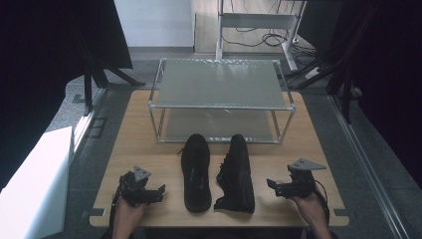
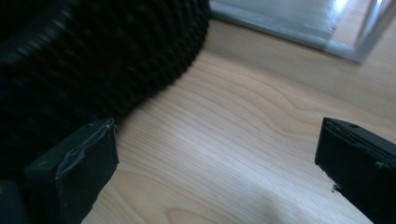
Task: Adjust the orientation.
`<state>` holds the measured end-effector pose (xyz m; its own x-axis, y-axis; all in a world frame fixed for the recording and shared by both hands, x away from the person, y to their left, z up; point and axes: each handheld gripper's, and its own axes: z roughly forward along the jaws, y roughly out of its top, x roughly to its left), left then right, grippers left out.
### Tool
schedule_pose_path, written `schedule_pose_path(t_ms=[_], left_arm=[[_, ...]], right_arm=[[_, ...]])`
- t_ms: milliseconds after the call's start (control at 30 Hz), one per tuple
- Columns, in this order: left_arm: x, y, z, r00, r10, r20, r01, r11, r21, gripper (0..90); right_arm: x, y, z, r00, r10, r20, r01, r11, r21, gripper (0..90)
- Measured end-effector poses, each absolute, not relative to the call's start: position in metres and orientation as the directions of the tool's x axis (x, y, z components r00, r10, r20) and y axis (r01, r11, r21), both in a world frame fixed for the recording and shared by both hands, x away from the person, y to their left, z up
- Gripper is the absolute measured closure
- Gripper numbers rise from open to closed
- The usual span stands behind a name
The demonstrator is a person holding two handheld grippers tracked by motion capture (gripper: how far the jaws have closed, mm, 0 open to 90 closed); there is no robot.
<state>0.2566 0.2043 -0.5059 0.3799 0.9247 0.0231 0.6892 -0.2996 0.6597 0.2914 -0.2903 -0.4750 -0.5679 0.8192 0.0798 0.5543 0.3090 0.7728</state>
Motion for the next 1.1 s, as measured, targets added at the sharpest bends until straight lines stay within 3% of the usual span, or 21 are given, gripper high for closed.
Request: schedule_pose_path(t_ms=[567, 800, 1100], left_arm=[[0.257, 0.203, -0.507, 0.378, 0.925, 0.047, 0.696, -0.317, 0.644, 0.0], [0.257, 0.201, -0.508, 0.383, 0.922, 0.051, 0.699, -0.326, 0.637, 0.0], [0.257, 0.199, -0.509, 0.391, 0.918, 0.062, 0.7, -0.34, 0.628, 0.0]], right_arm=[[0.296, -0.223, -0.442, -0.679, 0.732, 0.062, 0.478, 0.376, 0.794, 0.0], [0.299, -0.194, -0.452, -0.701, 0.712, 0.039, 0.481, 0.432, 0.763, 0.0], [0.3, -0.191, -0.46, -0.7, 0.713, 0.036, 0.494, 0.448, 0.745, 0.0]])
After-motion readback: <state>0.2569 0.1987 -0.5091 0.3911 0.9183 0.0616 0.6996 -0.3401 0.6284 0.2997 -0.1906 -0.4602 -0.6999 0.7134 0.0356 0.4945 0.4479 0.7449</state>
